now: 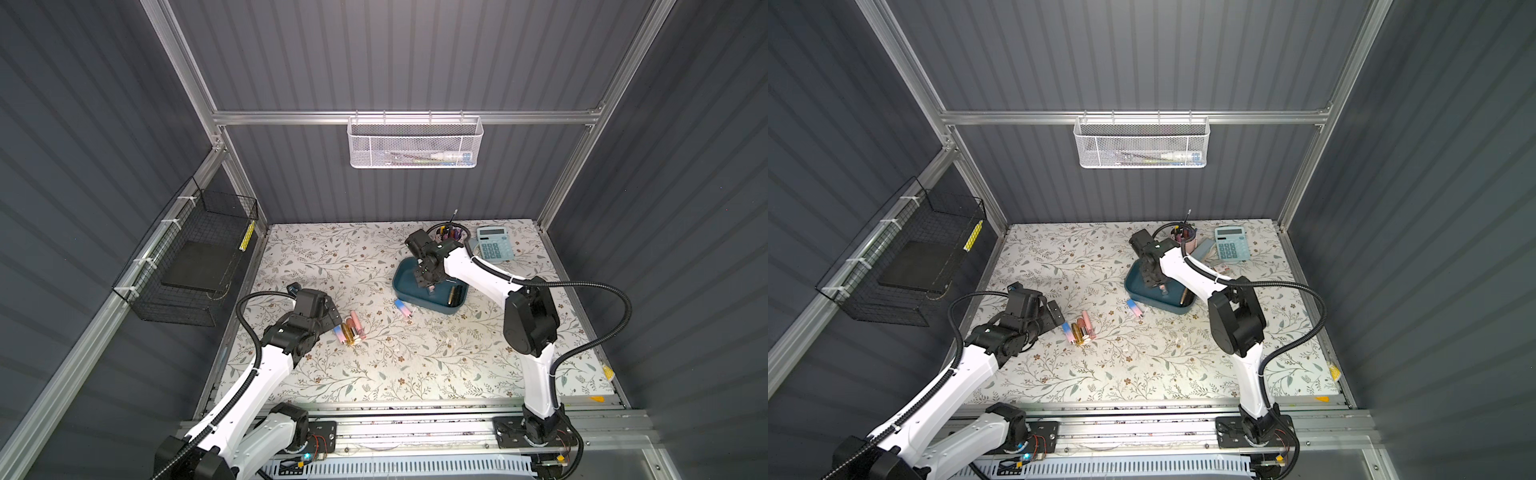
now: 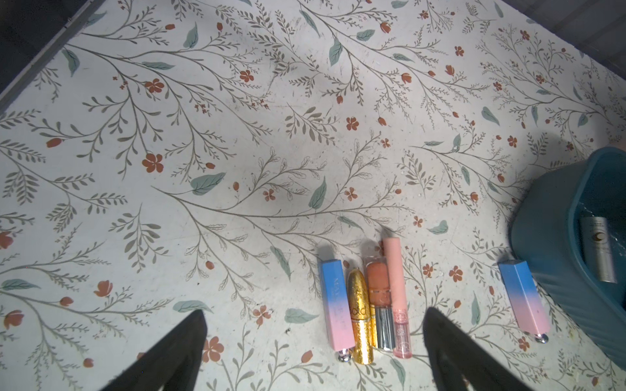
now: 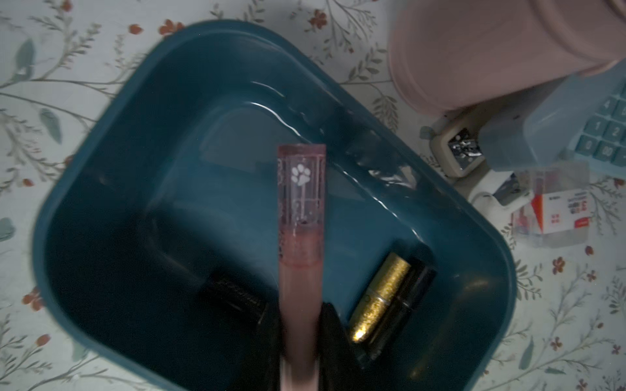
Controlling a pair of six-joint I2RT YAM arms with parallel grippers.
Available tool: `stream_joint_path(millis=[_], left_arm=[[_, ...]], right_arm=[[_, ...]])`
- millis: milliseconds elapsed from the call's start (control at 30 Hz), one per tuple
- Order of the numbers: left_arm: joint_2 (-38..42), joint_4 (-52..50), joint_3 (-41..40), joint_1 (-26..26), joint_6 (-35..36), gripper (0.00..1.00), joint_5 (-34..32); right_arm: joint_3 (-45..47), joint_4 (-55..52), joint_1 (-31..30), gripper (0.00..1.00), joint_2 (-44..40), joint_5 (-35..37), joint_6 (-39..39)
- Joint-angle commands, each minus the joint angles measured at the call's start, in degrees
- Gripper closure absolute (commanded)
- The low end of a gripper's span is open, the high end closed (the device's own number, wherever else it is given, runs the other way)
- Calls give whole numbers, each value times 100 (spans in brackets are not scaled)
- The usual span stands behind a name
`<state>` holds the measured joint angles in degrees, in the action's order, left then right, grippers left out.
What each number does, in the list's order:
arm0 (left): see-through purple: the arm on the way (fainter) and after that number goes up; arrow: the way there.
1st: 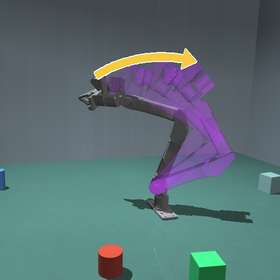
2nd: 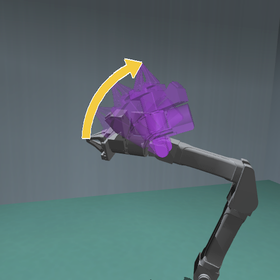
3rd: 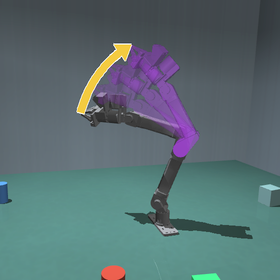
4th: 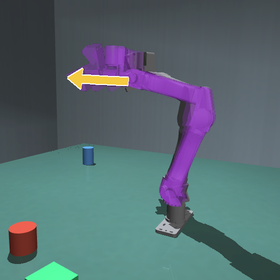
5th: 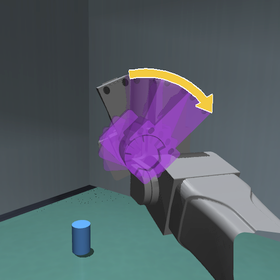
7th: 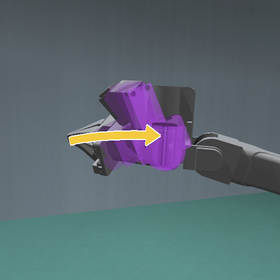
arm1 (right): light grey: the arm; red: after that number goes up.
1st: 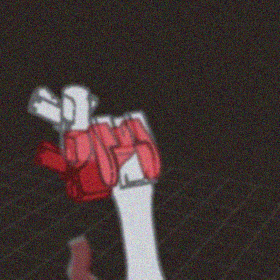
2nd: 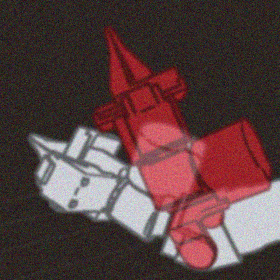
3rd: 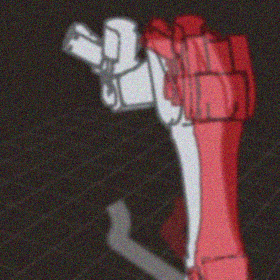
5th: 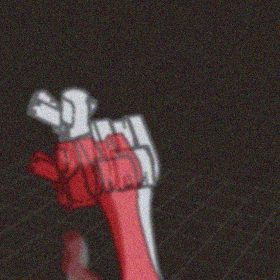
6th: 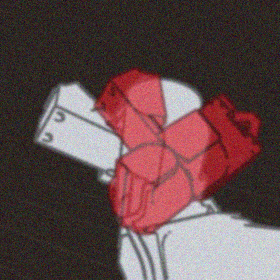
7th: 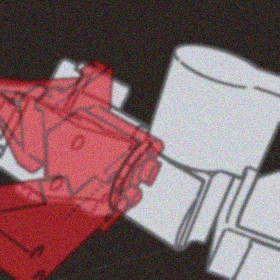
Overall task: Put the lipstick into the storage box
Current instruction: Place the lipstick in the storage box.
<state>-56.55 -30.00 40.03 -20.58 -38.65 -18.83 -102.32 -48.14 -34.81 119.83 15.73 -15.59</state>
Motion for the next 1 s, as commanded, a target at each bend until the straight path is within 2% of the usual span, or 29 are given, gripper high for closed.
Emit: stream_joint_path(millis=[0, 233, 533, 800, 967], left_arm=[[-90, 172, 80, -16, 24, 0, 74], [-370, 356, 84, -18, 28, 0, 120], [-514, 397, 135, -16, 85, 0, 115], [-473, 373, 137, -16, 53, 0, 125], [-387, 331, 131, -16, 20, 0, 126]], right_arm=[[192, 162, 199, 82, -139, -30, -27], [378, 300, 539, 82, 149, -226, -84], [546, 443, 641, 81, 382, -273, -98], [584, 451, 653, 69, 419, -251, -58], [745, 481, 635, 66, 114, -239, -64]])
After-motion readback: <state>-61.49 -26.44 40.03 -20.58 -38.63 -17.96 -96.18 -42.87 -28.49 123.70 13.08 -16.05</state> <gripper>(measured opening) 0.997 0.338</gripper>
